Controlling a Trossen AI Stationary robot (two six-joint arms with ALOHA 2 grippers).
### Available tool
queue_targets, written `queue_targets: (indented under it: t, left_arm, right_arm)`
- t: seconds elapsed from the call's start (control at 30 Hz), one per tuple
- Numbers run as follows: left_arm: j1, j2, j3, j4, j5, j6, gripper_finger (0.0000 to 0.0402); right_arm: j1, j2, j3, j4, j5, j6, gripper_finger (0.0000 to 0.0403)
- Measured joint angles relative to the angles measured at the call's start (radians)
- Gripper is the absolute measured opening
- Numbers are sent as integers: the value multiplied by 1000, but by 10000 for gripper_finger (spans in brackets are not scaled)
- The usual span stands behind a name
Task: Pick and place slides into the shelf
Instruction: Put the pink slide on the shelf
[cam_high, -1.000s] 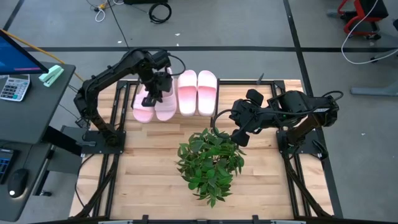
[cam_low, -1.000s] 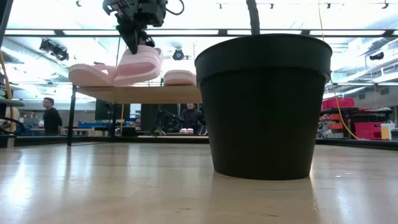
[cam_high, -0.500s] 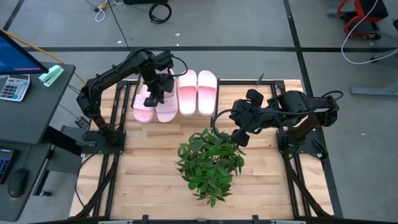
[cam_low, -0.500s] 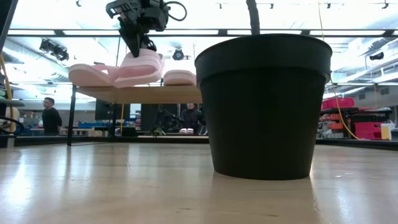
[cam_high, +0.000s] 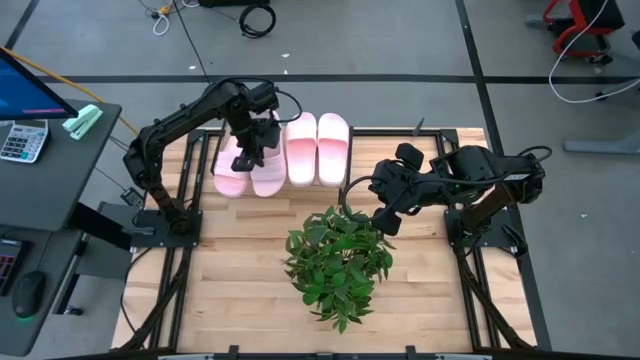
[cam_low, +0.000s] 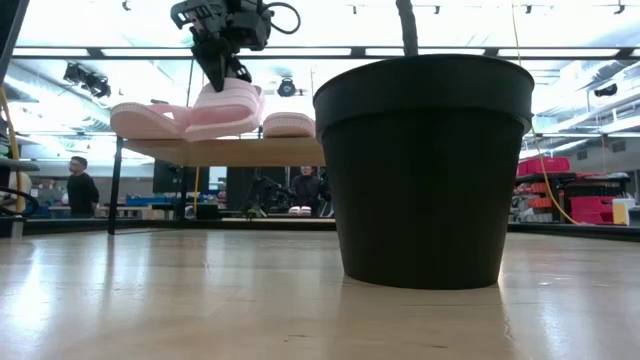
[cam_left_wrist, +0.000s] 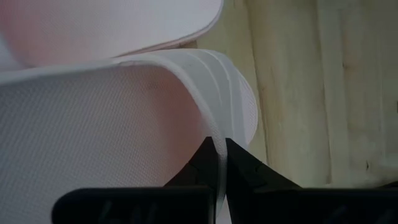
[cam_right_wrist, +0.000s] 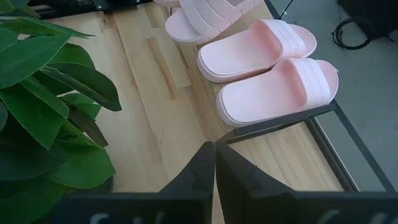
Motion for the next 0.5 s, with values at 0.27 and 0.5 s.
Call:
queue_targets:
  t: [0.27, 0.5]
  left_arm:
    - [2, 3, -60, 11, 25, -9, 12]
    - [14, 2, -106, 48, -7, 4, 12]
  right_arm:
    - [0, 0, 0, 0, 0, 0, 20]
    - [0, 0, 0, 0, 0, -1, 20]
